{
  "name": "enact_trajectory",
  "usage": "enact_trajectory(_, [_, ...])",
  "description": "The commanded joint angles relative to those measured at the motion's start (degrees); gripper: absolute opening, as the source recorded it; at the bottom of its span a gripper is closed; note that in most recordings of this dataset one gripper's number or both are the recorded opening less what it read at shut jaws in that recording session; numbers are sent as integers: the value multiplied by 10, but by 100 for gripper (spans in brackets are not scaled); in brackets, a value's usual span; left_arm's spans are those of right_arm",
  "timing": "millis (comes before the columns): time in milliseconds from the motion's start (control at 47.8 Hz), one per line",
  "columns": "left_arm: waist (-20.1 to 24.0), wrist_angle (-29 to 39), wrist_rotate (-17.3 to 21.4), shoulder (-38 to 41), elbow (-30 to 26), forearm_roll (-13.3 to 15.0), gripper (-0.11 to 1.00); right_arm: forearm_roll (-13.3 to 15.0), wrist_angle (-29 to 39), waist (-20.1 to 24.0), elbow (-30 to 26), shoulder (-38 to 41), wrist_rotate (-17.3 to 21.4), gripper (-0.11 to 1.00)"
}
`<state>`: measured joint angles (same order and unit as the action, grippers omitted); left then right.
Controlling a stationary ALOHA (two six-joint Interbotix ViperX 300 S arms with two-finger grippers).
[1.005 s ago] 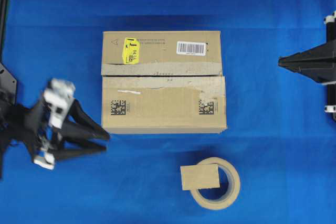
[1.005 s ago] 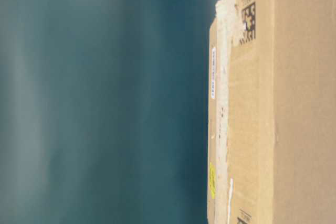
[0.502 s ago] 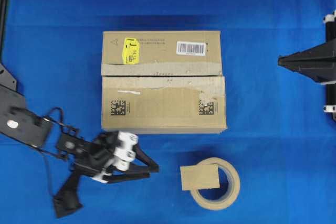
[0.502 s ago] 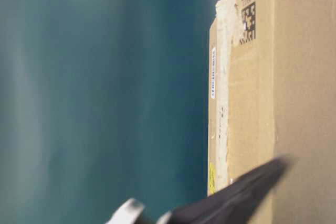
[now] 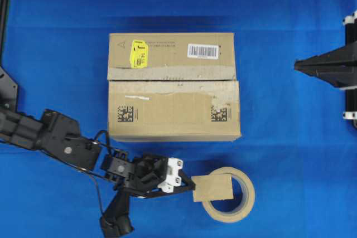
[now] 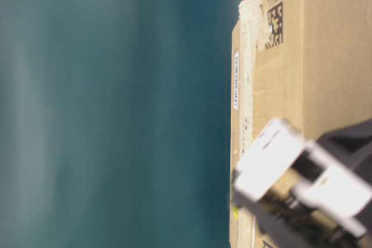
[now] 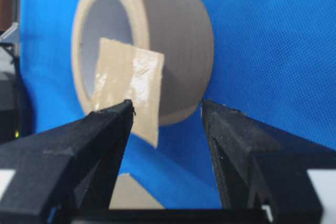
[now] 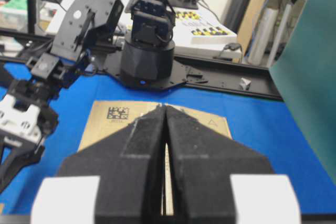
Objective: Apply tape along the seams of the closed cardboard box to seal it securely.
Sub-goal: 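Move the left gripper to the tape roll and pinch the loose tape strip, then peel the tape strip off the roll and carry it to the box seam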
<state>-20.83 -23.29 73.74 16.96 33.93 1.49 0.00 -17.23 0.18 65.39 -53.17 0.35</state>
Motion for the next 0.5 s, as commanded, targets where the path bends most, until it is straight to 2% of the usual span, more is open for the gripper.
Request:
enact_trajectory(0, [4, -3, 7, -1, -21, 1, 51, 2, -3, 4, -13, 5, -1, 0])
enact_trajectory(335, [6, -1, 24, 4, -33, 1, 49, 2, 4, 5, -12, 11, -2, 0])
enact_trajectory(419, [6, 0, 26, 4, -34, 1, 43, 2, 4, 6, -12, 12, -3, 0])
enact_trajectory(481, [6, 0, 27, 4, -36, 1, 30, 2, 4, 6, -12, 12, -3, 0])
